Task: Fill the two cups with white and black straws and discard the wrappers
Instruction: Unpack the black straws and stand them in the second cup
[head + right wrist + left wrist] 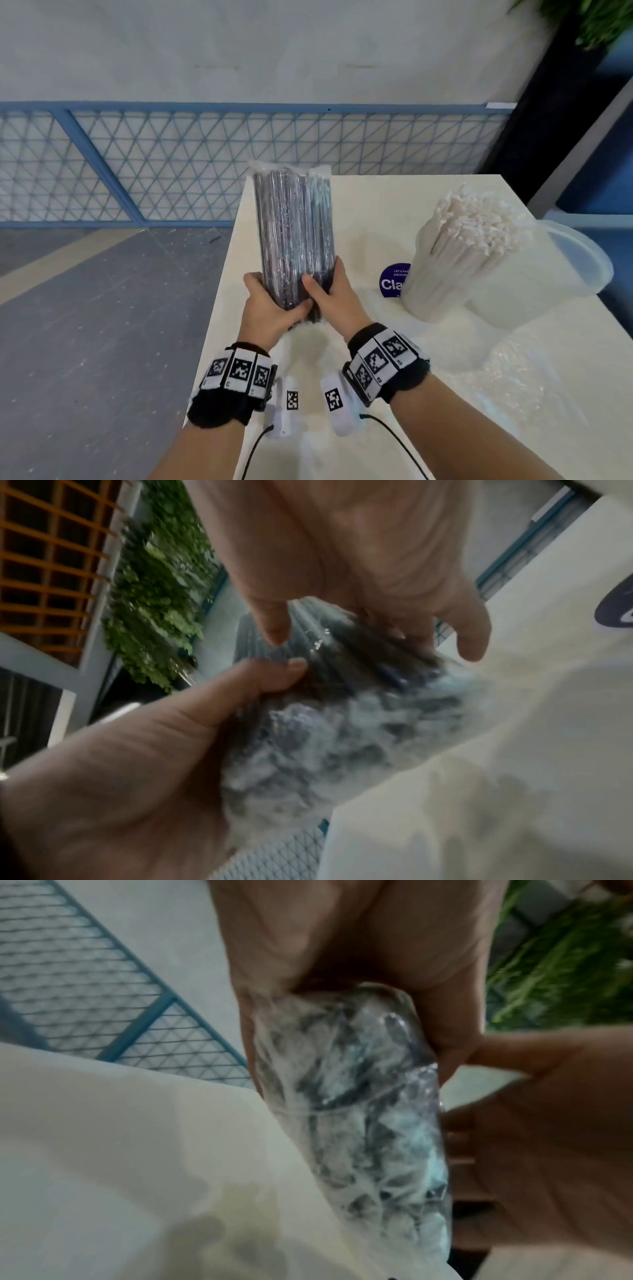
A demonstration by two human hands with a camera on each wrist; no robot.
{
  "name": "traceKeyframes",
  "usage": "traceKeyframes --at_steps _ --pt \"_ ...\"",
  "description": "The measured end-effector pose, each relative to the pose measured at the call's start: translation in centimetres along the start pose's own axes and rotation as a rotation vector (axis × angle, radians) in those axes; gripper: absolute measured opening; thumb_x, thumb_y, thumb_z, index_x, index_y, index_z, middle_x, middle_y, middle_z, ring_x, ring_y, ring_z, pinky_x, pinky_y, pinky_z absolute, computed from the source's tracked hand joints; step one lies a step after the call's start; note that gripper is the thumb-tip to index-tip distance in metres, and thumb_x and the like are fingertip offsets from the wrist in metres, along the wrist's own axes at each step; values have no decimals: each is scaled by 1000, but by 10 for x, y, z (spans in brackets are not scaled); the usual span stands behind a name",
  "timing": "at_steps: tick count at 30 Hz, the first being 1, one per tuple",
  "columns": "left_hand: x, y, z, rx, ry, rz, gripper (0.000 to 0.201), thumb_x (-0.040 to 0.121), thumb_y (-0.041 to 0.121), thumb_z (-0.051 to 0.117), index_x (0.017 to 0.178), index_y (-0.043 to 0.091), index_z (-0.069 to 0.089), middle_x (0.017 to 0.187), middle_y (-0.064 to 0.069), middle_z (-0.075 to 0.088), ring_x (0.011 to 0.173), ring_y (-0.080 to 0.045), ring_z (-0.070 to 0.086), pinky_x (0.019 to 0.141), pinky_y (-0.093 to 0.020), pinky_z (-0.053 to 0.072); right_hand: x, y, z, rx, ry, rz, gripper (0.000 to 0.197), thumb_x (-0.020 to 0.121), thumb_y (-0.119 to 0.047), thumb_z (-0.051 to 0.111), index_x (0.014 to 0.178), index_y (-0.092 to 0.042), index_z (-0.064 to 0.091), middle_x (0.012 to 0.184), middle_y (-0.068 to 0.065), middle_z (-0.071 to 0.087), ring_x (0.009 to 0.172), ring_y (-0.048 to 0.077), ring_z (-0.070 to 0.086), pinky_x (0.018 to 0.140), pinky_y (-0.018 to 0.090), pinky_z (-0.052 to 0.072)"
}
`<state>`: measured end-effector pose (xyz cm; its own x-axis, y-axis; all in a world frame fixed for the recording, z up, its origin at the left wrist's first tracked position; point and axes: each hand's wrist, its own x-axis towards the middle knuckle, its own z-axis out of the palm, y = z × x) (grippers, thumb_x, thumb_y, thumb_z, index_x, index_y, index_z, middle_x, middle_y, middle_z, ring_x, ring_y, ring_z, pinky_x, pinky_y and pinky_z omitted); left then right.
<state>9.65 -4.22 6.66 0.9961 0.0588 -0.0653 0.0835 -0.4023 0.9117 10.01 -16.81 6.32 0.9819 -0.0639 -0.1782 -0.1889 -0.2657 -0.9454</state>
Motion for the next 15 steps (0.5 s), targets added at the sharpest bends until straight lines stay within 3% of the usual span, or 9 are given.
traceKeyframes --at_steps 2,4,6,9,11,13,15 --pt "-20 10 5 28 -23 64 66 65 16 82 103 13 28 85 14 52 73 1 56 59 -16 45 -12 -4 -11 64 23 -60 117 57 -75 65 145 -28 6 149 4 30 135 20 37 110 47 36" --pt "-37 18 13 31 -38 133 67 62 11 83 102 14 29 89 11 57 76 -4 60 58 -10 47 -27 -8 -24 65 39 -104 125 55 -63 76 146 -24 0 150 5 22 138 20 28 113 46 32" --pt "-56 30 25 26 -67 181 70 60 8 83 107 15 31 102 4 58 83 -7 60 63 -9 48 -44 -10 -38 128 38 -132 127 49 -61 80 143 -23 4 146 6 27 136 19 32 111 45 35" --pt "-94 49 50 90 -72 241 81 64 8 81 129 13 35 108 4 53 90 -4 55 79 -19 49 -73 -10 -66 259 -33 -171 109 52 -44 85 138 -27 19 131 -1 50 121 9 52 103 34 45" --pt "-114 52 66 67 -90 330 86 67 6 79 137 6 29 120 11 50 102 0 57 87 -15 49 -87 -5 -85 245 -46 -169 94 58 -32 85 134 -26 30 122 -6 57 112 3 57 95 24 48" --pt "-130 54 83 60 -86 415 77 71 5 77 133 3 30 127 27 36 109 12 50 81 -9 48 -96 4 -106 228 -6 -156 81 57 -34 86 125 -22 44 113 -4 64 105 7 61 91 28 52" --pt "-141 64 101 84 -88 509 64 71 11 77 116 24 34 141 32 19 119 13 43 86 -10 45 -104 13 -133 264 13 -118 75 51 -41 83 117 -17 56 107 0 69 101 13 65 92 38 53"
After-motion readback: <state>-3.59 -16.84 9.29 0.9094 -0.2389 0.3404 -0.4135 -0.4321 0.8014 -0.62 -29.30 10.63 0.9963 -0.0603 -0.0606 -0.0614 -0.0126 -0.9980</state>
